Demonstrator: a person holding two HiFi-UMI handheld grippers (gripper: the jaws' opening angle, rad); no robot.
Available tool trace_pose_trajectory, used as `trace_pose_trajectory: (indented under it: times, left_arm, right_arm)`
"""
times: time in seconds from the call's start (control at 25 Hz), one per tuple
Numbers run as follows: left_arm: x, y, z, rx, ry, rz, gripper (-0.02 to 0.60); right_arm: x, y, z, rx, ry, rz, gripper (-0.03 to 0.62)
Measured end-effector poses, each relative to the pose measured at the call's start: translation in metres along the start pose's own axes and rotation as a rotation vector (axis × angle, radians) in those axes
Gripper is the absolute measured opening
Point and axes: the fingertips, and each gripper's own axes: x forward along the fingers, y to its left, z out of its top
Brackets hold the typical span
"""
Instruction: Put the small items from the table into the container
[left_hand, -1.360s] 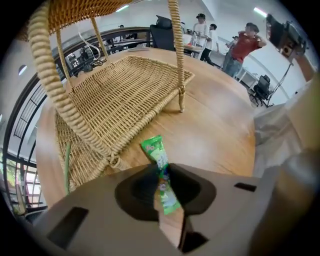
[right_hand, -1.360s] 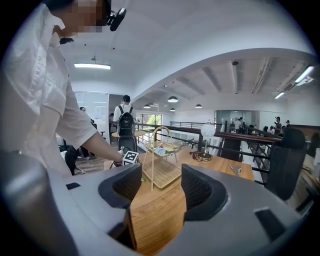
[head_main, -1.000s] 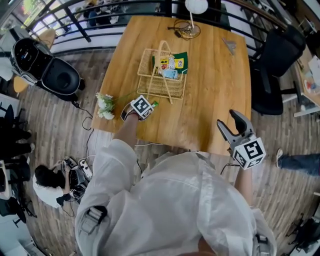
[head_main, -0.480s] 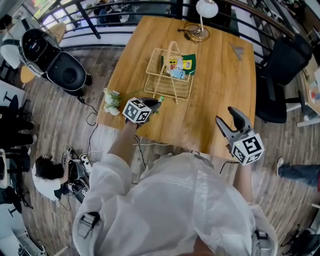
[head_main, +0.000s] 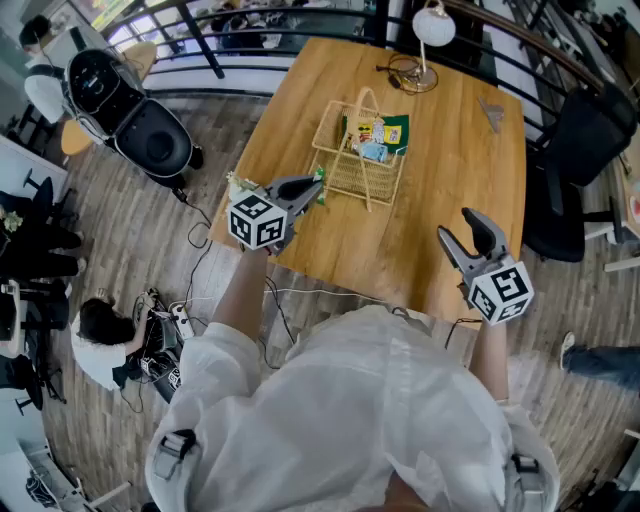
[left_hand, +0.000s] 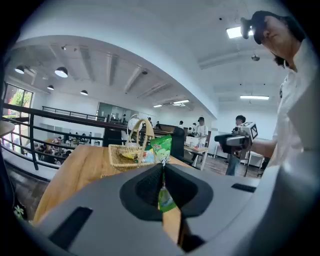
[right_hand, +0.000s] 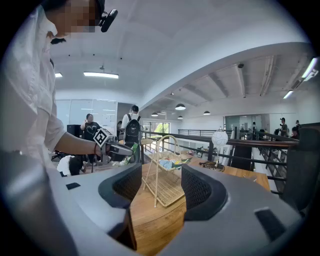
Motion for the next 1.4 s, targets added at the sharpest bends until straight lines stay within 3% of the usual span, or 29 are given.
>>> trace_pose_trajectory:
  times: [0.32, 0.56, 0.88, 0.96, 1.12, 1.4]
  left_arm:
    - [0.018, 0.055, 0.061, 0.049, -0.038, 0.062, 0.017]
    - [0.055, 0.093, 0.093, 0.047, -0.002, 0.081, 0.017]
    - [0.112, 0.113, 0.083, 0.019, 0.174, 0.087, 0.024]
    - [0.120, 0.110, 0.077, 0.013, 0.197, 0.081, 0.121]
    - [0.122, 0.103, 0.074, 0.027, 0.205, 0.080, 0.133]
    - [0.112, 0.091, 0.090, 0.048, 0.134, 0.076, 0.132]
  right_arm:
    - [0.001, 0.003, -0.002, 0.012, -0.005, -0.011, 0.249]
    - [-0.011, -0.006, -0.009, 0.031, 0.000, -0.067, 0.249]
    - [-0.033, -0.018, -0.018, 0.075, -0.003, -0.144, 0.249]
    - [-0.037, -0.019, -0.020, 0.080, -0.004, -0.153, 0.249]
    - [-0.042, -0.021, -0.020, 0.082, -0.008, -0.164, 0.249]
    - [-0.038, -0.022, -0.013, 0.069, -0.022, -0.146, 0.249]
